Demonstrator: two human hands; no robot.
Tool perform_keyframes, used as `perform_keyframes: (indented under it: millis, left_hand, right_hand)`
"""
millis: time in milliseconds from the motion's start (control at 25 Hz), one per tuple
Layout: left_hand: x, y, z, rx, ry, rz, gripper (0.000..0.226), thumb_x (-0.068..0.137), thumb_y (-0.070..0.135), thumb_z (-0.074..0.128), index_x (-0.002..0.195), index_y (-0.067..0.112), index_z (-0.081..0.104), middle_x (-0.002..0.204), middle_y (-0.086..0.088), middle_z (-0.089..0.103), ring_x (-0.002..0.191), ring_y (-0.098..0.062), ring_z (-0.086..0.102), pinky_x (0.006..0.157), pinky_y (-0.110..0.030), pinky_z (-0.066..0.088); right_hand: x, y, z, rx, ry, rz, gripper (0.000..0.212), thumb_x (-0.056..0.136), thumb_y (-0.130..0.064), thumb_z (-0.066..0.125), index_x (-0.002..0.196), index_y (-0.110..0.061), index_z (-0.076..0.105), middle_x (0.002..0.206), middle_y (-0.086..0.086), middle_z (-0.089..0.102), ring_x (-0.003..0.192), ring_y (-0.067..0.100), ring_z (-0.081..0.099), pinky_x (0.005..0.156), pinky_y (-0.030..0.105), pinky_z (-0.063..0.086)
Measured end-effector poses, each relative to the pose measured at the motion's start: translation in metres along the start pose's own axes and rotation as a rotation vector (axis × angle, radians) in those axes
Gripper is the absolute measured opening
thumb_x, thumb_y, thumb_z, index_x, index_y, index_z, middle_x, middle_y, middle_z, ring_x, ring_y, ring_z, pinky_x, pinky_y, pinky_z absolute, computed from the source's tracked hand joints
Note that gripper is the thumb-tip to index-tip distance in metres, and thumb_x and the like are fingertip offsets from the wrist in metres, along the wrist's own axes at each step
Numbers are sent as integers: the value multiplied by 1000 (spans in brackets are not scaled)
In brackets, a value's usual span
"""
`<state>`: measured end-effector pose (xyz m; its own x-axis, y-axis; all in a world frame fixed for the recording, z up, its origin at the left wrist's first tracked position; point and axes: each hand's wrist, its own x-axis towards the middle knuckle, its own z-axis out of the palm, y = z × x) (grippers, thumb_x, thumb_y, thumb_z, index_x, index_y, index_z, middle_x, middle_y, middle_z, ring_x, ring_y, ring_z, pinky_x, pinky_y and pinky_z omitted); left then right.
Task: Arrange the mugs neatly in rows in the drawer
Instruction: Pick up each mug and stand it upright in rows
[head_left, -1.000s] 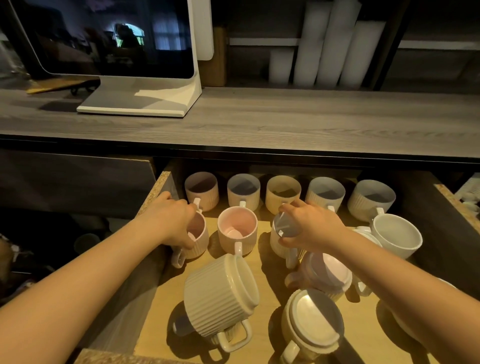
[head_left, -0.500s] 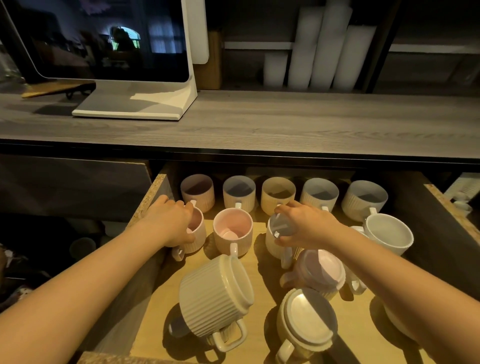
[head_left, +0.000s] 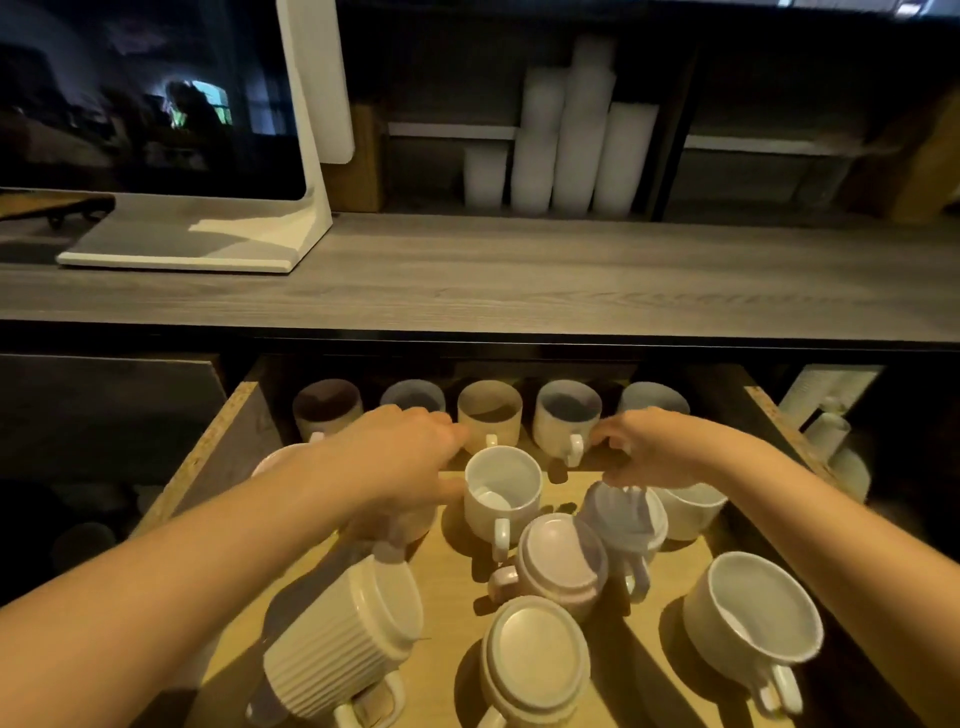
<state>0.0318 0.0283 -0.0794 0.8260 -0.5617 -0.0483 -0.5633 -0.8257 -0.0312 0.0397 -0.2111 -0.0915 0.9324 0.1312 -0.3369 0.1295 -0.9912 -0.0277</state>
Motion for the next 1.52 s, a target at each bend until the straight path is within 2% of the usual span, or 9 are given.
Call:
perform_keyframes:
  millis: [160,280,560,760,920,1040,1200,1360,1520]
  left_hand:
    - [27,32,9,-54,-36,92,50,92,41,49,138,25,39,133,-1,54,113,-18,55,91,-32,48]
    - [42,52,16,-77,-61,103,50,92,40,48,139,25,37,137,-3,51,118,-21,52,93,-34,47]
    - [37,58,38,-181,-91,99,53,92,43,50,141,31,35,147,4,40,131,-18,42,102,-32,38]
    - [33,60,44,-209,-221,204,55,88,49,53,139,33,38,142,7,44,126,-15,43,102,-33,37]
    - [38,79,47,-57,-250,213,52,82,56,56,121,22,53,120,2,57,113,-19,47,97,-37,34]
    - [39,91,48,-13,-201,239,39,79,51,64,104,22,56,96,4,56,92,-14,47,90,-35,35]
    - [36,97,50,-20,-211,332,48,75,48,69,115,23,55,104,2,61,95,-16,52,96,-36,33]
    - [29,107,50,-82,-277,512,53,75,47,71,117,21,54,106,0,59,96,-17,54,88,-38,49]
    - [25,116,44,-130,-420,493,53,80,45,67,123,19,50,113,-2,58,101,-21,54,87,-38,50]
  right_hand:
    - [-16,16,20,6,-111,15,67,81,-34,70,139,-29,38,136,-1,53,121,21,52,97,34,48]
    - [-14,16,31,-184,-116,-52,81,76,-48,70,144,-34,28,147,-1,41,133,26,37,106,43,39]
    - [-8,8,40,-339,-50,-147,79,72,-59,67,137,-25,40,134,2,52,117,23,48,95,41,47]
    - [-19,10,24,-214,-78,-103,76,70,-50,75,134,-24,43,121,2,57,104,20,57,86,32,54]
    - [-30,18,16,-75,-73,-50,74,69,-42,79,132,-24,44,120,1,59,102,20,60,82,30,56]
    - [-34,24,11,-48,-26,-36,76,68,-43,79,132,-24,44,120,1,60,101,21,61,82,30,57]
    - [-40,28,6,12,12,-20,76,69,-41,79,134,-24,42,125,3,57,105,22,59,83,28,56]
    - [-46,35,-1,87,45,-2,76,67,-41,80,132,-26,44,122,2,58,103,21,59,80,27,54]
    - [-53,39,-8,168,84,-3,72,68,-39,80,129,-25,44,120,2,56,100,18,56,82,28,54]
